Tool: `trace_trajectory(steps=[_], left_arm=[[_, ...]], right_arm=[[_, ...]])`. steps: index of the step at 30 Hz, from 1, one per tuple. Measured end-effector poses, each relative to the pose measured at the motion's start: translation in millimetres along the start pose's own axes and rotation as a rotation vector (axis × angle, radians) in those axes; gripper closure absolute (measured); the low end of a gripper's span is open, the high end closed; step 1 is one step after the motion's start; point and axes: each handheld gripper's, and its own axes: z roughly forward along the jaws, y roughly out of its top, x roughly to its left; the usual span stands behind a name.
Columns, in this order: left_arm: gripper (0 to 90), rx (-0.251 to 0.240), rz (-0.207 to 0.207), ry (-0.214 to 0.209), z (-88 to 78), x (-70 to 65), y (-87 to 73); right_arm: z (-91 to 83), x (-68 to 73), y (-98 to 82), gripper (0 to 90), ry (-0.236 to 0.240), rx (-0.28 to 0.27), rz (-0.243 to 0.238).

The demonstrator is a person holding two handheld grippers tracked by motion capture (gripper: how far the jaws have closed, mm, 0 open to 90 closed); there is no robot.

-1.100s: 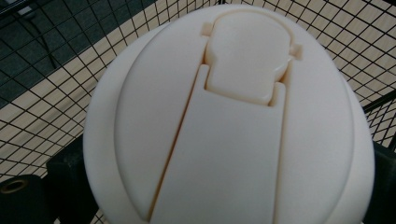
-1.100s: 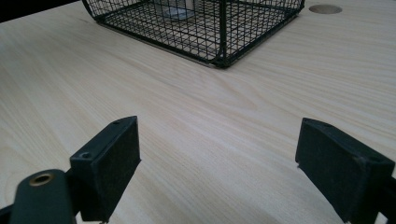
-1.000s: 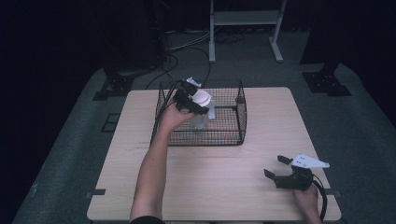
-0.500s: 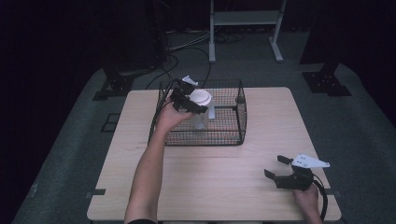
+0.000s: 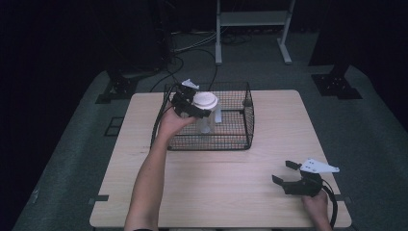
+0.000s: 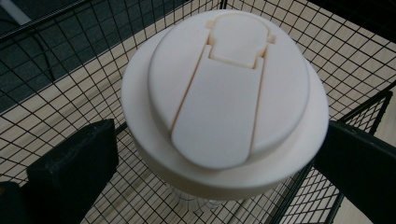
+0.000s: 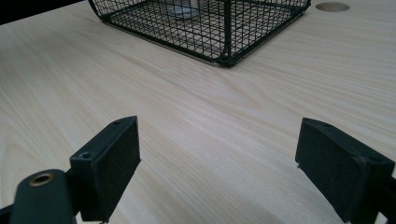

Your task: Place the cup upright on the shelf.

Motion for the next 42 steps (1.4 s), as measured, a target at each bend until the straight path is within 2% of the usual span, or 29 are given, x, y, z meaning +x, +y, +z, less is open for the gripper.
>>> trace_trajectory(steps=[7,16,22,34,40,42], left_arm=[[0.0,0.000,0.015,0.008,-6.7,-0.8,-7.0],[0.0,-0.013,-0.001,0.022,-20.3,3.5,-22.5],[0.0,0.005,0.008,0.035,-29.3,2.7,-31.2],[0.0,-0.051,0.002,0.022,-48.4,-3.9,-54.0],[0.0,-0.090,0.000,0.006,-57.9,-11.0,-59.9],[0.0,-0.085,0.007,0.006,-59.4,-12.4,-59.9]], right_arm=[[0.3,0.9,0.0,12.9,-0.003,0.005,0.000],[0.6,1.3,0.0,12.9,-0.007,0.009,-0.003],[0.9,2.3,-0.1,12.9,-0.015,0.011,-0.011],[1.2,2.5,-0.1,12.9,-0.025,0.016,-0.006],[1.5,2.7,-0.1,12.9,-0.029,0.018,-0.007],[1.5,2.8,-0.1,12.9,-0.029,0.019,-0.007]])
